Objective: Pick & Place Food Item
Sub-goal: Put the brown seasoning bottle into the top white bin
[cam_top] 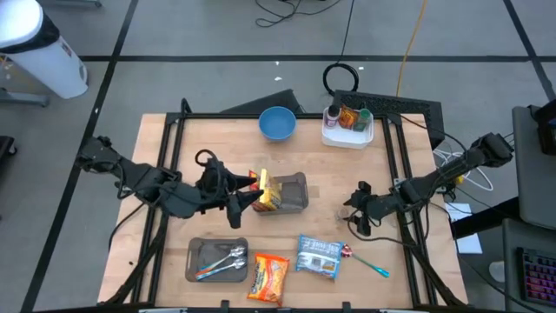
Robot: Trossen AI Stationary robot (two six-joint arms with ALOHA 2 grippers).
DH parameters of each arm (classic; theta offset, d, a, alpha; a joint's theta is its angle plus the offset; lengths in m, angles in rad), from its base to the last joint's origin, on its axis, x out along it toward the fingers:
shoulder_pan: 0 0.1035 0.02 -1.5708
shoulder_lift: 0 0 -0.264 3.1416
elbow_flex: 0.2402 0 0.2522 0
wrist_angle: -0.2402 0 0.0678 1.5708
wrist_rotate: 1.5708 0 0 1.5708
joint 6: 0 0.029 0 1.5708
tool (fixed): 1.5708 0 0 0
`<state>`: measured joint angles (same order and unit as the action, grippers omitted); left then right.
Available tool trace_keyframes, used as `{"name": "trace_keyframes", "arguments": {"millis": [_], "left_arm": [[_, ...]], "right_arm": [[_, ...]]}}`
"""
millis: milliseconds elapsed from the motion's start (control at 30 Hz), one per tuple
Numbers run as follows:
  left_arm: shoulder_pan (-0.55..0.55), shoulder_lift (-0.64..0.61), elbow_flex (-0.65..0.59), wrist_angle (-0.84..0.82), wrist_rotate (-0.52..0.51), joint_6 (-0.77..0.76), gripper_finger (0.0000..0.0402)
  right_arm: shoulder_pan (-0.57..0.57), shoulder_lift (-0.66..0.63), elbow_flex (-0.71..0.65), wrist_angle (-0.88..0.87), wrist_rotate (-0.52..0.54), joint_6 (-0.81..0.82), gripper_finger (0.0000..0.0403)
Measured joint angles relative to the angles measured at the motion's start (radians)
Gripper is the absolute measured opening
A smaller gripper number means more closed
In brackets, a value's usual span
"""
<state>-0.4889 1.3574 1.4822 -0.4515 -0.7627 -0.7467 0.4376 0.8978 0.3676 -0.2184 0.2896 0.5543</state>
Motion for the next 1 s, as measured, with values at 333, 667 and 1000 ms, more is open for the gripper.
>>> {"name": "trace_keyframes", "arguments": {"millis": [333,667,1000], "left_arm": [[0.012,0.0,0.0,0.0,0.012,0.003,0.0223],[0.012,0.0,0.0,-0.001,0.013,0.004,0.0223],[0.012,0.0,0.0,-0.002,0.03,0.005,0.0223]], "right_arm": [[-0.08,0.007,0.001,0.028,-0.11,-0.079,0.0253],[-0.105,0.063,0.001,0.089,-0.136,-0.096,0.0252],[-0.105,0.093,0.003,0.097,-0.161,-0.086,0.0175]]}}
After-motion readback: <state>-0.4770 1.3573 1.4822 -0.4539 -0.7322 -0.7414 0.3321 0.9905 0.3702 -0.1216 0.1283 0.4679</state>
